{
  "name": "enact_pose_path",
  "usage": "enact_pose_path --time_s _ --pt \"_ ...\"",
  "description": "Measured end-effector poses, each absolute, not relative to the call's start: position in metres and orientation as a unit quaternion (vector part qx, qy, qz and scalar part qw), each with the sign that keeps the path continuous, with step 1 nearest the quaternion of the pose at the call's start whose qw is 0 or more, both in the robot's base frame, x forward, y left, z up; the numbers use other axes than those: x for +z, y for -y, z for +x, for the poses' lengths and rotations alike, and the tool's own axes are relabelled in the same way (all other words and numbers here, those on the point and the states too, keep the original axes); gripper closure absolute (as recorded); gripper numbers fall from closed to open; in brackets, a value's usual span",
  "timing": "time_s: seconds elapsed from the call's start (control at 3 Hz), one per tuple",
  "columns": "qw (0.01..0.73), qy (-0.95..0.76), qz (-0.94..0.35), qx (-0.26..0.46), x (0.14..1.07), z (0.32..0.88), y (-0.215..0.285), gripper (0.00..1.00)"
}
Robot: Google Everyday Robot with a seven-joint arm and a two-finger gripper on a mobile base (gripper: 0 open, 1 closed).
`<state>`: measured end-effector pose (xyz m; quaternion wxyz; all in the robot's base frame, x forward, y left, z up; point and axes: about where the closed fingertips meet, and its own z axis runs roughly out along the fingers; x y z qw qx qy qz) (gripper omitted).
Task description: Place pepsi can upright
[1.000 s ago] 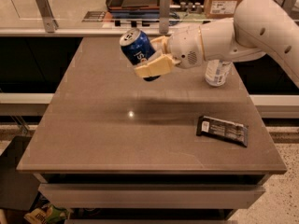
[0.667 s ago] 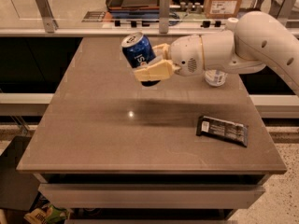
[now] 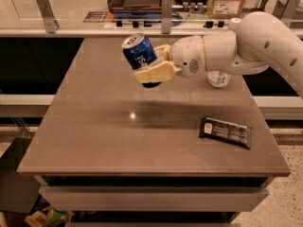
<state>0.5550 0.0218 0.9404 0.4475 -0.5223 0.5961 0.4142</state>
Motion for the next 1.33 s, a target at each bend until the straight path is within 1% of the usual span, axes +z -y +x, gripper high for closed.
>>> enact_pose_path --time_s 1.0,1.33 --pt "0.489 -0.658 -0.388 0.421 0.902 0.540 -0.009 1.00" --pt "0.511 -0.657 -0.361 0.421 0.883 0.534 -0.018 1.00"
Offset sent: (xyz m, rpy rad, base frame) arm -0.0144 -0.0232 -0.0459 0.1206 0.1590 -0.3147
